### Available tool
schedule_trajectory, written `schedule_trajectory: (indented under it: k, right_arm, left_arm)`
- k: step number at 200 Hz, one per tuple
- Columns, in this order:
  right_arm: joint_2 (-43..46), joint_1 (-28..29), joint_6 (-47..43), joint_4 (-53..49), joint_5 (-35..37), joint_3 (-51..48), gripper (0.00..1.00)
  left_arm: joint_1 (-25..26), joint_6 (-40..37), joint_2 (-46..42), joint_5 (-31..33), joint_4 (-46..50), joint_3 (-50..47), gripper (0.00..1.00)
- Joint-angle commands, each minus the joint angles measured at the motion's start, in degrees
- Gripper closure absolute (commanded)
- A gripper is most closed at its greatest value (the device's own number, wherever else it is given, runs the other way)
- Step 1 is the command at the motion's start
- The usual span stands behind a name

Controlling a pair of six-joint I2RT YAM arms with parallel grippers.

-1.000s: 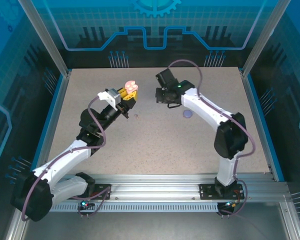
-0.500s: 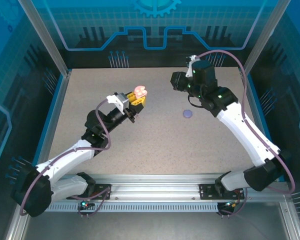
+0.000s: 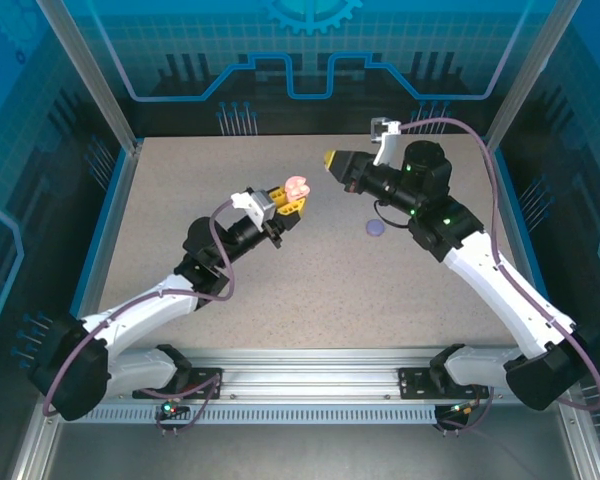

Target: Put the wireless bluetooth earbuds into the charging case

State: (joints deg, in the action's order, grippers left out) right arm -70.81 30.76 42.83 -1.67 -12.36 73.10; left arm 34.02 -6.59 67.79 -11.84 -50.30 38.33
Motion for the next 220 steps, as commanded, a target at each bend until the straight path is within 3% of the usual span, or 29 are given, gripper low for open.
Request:
schedule_trajectory:
  k: [1, 71, 220]
  right_arm:
    - [2.31, 1.45, 1.68, 9.03, -3.73, -2.83, 0.85]
    - [3.53, 4.3, 1.8, 16.03, -3.64, -7.8, 0.87]
    - [1.55, 5.54, 2.33, 15.91, -2.84, -9.12, 0.89]
  left_arm:
    - [0.7, -0.9, 0.81, 0.76, -4.16, 2.02, 1.0]
    - [1.5, 0.09, 2.69, 1.51, -5.19, 3.29, 1.0]
    - [2.12, 0.35, 2.55, 1.96, -4.8, 4.25, 1.0]
